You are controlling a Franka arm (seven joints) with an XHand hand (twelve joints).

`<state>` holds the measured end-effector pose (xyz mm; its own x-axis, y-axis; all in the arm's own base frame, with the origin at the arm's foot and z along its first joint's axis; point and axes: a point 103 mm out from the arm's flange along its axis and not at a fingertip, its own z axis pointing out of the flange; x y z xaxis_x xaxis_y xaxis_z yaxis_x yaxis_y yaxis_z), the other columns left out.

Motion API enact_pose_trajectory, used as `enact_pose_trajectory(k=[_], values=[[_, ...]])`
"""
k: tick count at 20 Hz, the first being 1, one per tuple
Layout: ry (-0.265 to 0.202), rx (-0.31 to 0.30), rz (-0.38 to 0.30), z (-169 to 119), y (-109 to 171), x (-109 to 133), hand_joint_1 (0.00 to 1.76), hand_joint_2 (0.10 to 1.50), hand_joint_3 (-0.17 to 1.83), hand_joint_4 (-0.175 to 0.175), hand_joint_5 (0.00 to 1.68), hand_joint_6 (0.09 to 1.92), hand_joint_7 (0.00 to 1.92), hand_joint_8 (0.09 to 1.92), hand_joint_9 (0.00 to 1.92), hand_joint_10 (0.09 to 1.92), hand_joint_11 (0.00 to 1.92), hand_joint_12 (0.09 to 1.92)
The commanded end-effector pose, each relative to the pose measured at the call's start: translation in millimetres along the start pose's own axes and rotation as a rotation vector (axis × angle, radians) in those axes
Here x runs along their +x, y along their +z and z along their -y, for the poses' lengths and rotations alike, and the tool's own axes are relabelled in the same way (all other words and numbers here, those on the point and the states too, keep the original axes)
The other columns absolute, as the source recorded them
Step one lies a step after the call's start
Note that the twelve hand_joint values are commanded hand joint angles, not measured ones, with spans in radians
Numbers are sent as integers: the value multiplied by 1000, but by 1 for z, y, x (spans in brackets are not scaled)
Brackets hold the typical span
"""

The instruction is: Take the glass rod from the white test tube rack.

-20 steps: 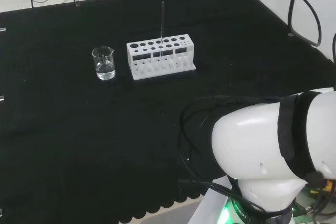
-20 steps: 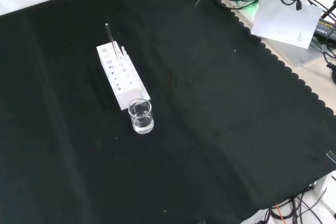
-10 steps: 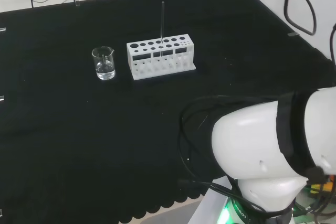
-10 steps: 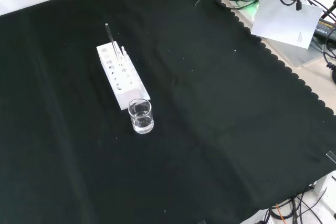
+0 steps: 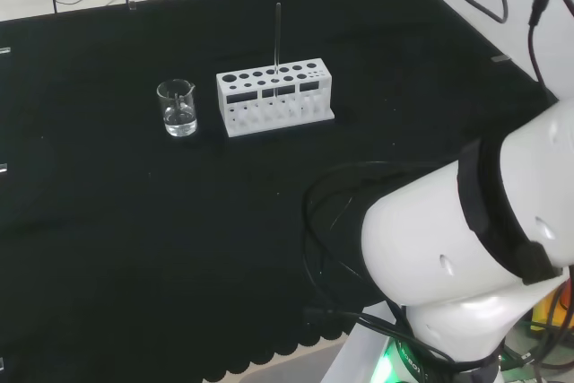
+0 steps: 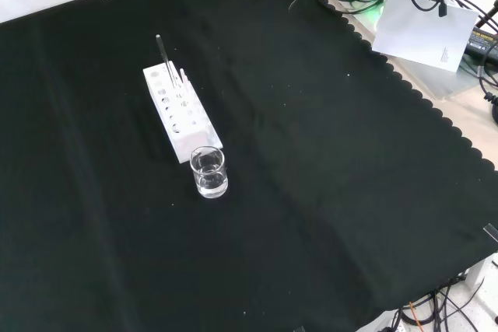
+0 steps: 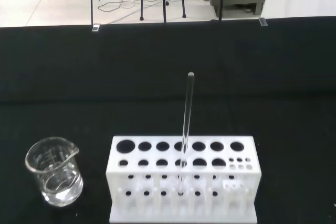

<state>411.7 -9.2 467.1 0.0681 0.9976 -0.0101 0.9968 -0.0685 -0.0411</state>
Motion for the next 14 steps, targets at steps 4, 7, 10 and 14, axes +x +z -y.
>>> enact_pose_trajectory(k=[4,7,10,14], values=[[-3,10,-20,-68,18,-13,556,1166,-153,-135,0,87,0,87,1,254,0,766],[-4,15,-28,-77,25,-15,556,1168,-156,-136,0,87,0,87,0,264,0,772],[-2,24,-24,-85,32,-17,557,1169,-158,-136,0,87,0,87,0,267,0,776],[-4,27,-9,-100,43,-19,558,1170,-160,-137,0,87,0,87,0,270,0,781]])
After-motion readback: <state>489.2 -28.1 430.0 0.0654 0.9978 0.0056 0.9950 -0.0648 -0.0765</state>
